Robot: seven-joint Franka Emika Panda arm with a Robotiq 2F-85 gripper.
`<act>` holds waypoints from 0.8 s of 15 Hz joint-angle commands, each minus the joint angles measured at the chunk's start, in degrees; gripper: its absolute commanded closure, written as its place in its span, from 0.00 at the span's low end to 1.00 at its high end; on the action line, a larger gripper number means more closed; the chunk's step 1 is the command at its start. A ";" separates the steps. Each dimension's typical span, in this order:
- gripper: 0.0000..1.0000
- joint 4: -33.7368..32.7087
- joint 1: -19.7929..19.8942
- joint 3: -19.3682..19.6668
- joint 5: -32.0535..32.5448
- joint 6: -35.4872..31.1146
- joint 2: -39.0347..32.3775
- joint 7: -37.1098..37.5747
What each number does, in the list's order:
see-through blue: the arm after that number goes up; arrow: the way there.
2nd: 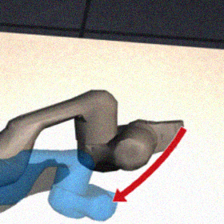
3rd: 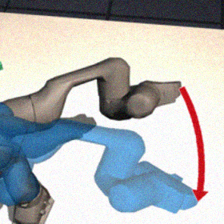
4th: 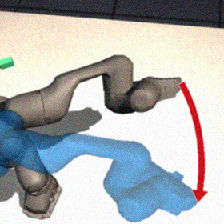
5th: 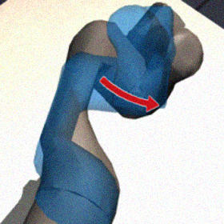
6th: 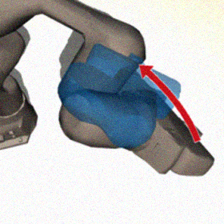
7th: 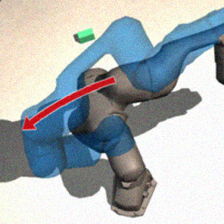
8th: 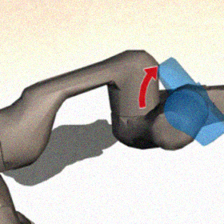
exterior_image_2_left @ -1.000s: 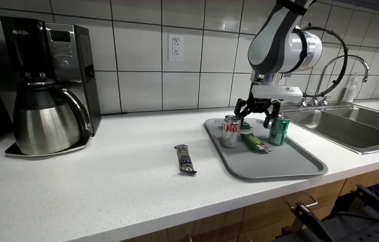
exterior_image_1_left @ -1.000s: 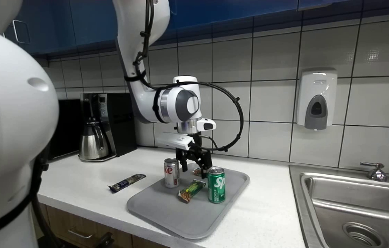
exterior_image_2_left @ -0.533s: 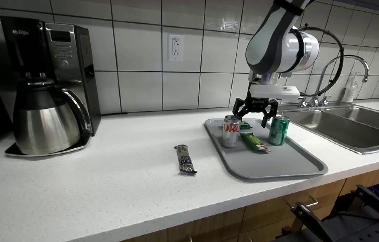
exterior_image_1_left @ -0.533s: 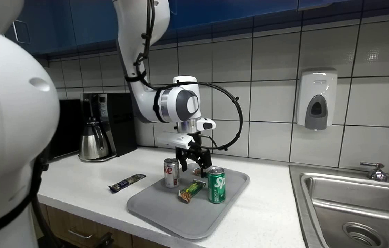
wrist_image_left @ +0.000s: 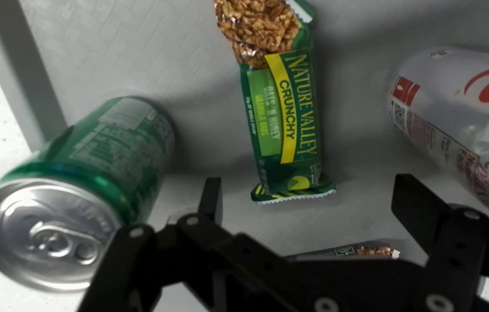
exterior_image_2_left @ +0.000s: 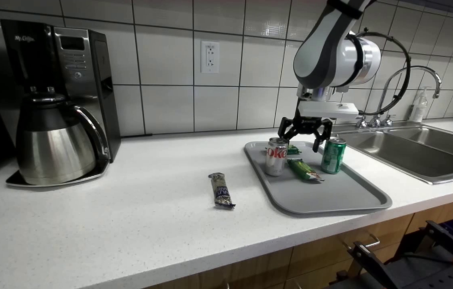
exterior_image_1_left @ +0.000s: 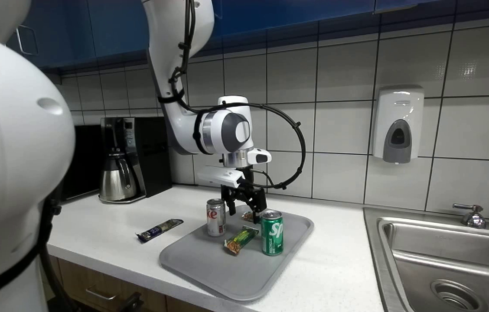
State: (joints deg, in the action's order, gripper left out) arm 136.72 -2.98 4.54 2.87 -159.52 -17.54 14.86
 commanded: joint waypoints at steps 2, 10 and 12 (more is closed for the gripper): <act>0.00 -1.15 -0.42 0.89 0.88 1.85 -0.09 -0.45; 0.00 -1.08 -1.22 1.56 0.84 2.19 1.40 1.50; 0.00 -1.08 -1.53 1.67 1.03 2.21 1.91 1.97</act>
State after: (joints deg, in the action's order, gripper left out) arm 135.96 -3.26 5.26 2.87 -159.51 -17.39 15.06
